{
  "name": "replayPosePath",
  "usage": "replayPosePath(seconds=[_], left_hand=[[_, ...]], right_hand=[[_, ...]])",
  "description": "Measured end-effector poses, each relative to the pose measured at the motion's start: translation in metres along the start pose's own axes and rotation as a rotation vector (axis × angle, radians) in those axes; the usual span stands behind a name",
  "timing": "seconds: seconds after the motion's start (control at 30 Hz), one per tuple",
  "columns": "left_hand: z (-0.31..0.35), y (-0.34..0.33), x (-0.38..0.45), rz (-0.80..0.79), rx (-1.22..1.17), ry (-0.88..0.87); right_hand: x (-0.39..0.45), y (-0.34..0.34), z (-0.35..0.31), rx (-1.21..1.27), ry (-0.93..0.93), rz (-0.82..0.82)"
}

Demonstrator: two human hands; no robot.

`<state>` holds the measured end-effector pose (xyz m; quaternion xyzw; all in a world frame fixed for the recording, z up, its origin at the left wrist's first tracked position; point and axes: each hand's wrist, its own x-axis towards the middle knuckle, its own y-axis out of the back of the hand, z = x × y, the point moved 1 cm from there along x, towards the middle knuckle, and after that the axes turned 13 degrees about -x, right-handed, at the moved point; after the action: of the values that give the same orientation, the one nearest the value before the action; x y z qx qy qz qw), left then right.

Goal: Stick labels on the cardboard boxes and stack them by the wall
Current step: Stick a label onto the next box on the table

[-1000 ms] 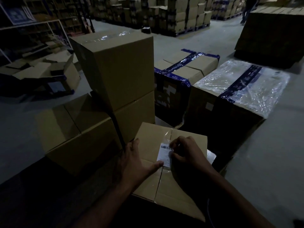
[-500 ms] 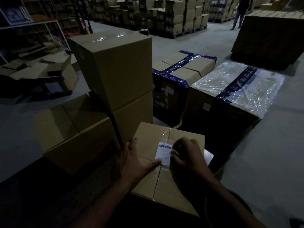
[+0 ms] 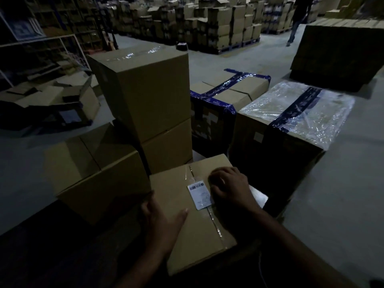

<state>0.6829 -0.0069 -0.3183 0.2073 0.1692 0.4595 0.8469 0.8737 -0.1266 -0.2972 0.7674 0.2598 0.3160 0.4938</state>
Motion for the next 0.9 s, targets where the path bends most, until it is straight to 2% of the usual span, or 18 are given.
replayPosePath(seconds=[0.07, 0.17, 0.23, 0.33, 0.5, 0.7, 0.77, 0.9], left_hand=[[-0.005, 0.001, -0.006, 0.028, 0.001, -0.014], [-0.002, 0.003, 0.000, 0.074, 0.062, -0.109], [0.009, 0.002, 0.013, 0.077, 0.100, -0.180], [0.023, -0.001, 0.038, 0.020, 0.227, -0.260], [0.019, -0.005, 0.057, -0.057, 0.266, -0.305], [0.015, -0.006, 0.060, -0.021, 0.235, -0.328], [0.014, -0.006, 0.059, -0.025, 0.243, -0.317], [0.013, -0.006, 0.059, -0.010, 0.240, -0.325]], right_hand=[[0.015, 0.000, 0.006, -0.004, 0.068, -0.037], [0.023, 0.000, 0.008, -0.034, 0.075, -0.067], [0.018, -0.002, 0.001, -0.078, 0.056, -0.042], [-0.002, -0.007, -0.017, -0.006, -0.004, 0.032], [-0.020, -0.014, -0.034, 0.101, -0.026, 0.105], [-0.010, -0.014, -0.024, 0.248, -0.077, -0.014], [-0.011, -0.013, -0.022, 0.310, -0.086, -0.005], [-0.014, -0.015, -0.026, 0.199, -0.104, -0.006]])
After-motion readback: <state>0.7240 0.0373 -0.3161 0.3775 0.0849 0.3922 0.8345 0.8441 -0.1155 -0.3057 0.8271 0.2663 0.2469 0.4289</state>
